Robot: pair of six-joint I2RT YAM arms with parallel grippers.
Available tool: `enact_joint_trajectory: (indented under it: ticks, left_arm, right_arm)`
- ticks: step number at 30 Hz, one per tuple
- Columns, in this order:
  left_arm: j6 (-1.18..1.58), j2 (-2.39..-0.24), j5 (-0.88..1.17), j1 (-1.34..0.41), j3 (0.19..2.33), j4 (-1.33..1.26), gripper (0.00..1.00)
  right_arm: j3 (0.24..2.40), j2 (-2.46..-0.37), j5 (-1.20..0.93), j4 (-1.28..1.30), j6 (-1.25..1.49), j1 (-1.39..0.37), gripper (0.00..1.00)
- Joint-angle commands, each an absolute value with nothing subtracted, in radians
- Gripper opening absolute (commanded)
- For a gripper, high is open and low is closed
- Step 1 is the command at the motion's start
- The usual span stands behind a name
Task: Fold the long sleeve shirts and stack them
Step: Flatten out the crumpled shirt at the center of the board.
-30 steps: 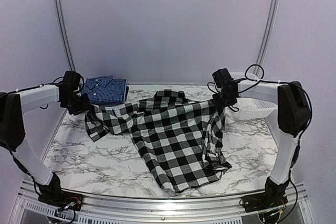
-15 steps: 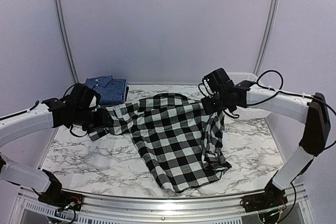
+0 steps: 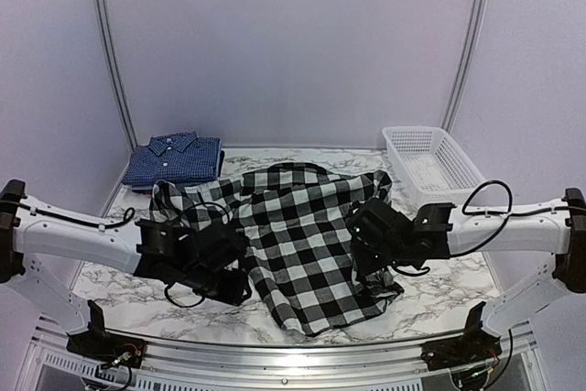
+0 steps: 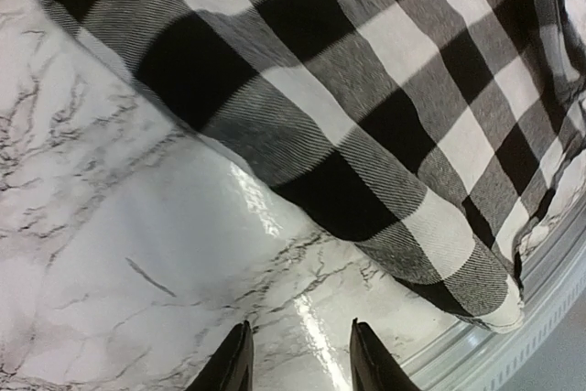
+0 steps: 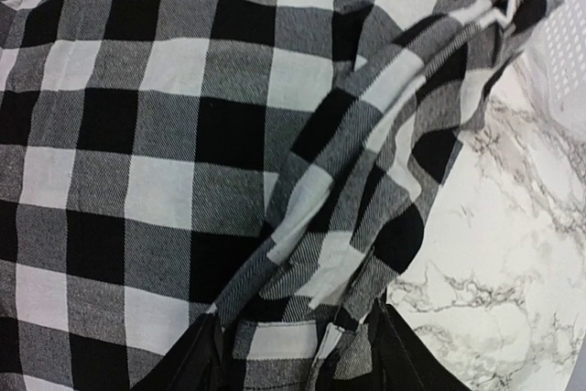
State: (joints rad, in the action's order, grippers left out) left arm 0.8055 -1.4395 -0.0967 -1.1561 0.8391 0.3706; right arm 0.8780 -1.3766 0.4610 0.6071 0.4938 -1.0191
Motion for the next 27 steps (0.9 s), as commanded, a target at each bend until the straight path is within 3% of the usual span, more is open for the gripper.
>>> enact_joint_trajectory:
  ticks: [1,9,12,17,20,27]
  left_arm:
    - [0.794,-1.557,-0.17,-1.257,0.948,0.36,0.36]
    - [0.756,-1.793,-0.175,-1.309,1.122,0.368,0.36]
    - [0.774,-1.839,-0.189,-1.31,1.142,0.397,0.28]
    - [0.78,-1.852,-0.165,-1.311,1.114,0.402,0.24]
    - [0.774,-1.861,-0.136,-1.309,1.089,0.402,0.14]
    - [0.779,-1.75,-0.098,-1.308,0.961,0.456,0.01]
  right_arm:
    - [0.834,-1.315,0.495,0.634,0.614,-1.041,0.51]
    - [0.815,-1.284,0.538,0.648,0.606,-1.041,0.52]
    - [0.817,-1.292,0.552,0.644,0.595,-1.04,0.53]
    - [0.805,-1.322,0.537,0.591,0.56,-1.015,0.55]
    - [0.805,-1.349,0.513,0.559,0.539,-0.99,0.55]
    - [0.758,-1.32,0.434,0.516,0.531,-0.935,0.55]
